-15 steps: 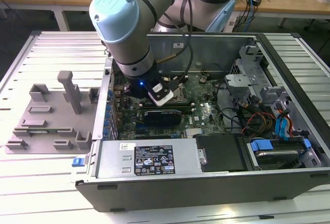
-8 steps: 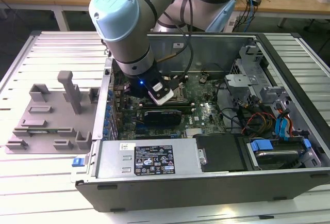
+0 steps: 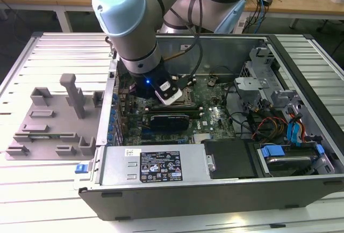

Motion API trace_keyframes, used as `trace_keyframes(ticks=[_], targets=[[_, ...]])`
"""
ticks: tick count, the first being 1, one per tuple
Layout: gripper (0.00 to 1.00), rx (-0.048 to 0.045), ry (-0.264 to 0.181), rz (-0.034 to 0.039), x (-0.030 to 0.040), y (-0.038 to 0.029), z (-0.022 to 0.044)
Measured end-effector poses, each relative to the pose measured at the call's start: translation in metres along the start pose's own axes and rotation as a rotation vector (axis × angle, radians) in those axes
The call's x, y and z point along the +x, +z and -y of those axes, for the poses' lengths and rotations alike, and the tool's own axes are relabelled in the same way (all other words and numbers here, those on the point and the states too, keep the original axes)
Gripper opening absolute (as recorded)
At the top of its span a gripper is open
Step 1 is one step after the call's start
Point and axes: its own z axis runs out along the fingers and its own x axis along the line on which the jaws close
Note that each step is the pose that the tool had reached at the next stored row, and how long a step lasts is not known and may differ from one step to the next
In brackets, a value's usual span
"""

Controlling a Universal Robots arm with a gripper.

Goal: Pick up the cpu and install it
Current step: 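Install the second cpu locking lever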

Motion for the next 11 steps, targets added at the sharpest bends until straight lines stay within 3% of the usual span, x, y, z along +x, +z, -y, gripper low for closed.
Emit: trace_keyframes(ticks=[3,5,6,7,8,9,10,11], targets=[[0.11,0.0005,0.002,0.0004,-0.0054,0.0022,-0.0050],[0.11,0.0008,0.003,0.0006,-0.0145,0.0047,-0.0061],[0.11,0.0010,0.004,0.0005,-0.0293,0.0084,-0.0062],[0.11,0.0068,0.004,-0.0046,-0.0474,0.0140,-0.0108],[0.11,0.0112,0.004,-0.0090,-0.0501,0.0148,-0.0116],[0.11,0.0110,0.007,-0.0271,-0.0510,0.0151,-0.0117],[0.11,0.0105,0.014,-0.0573,-0.0533,0.0156,-0.0115],[0.11,0.0101,0.018,-0.0750,-0.0546,0.0159,-0.0114]])
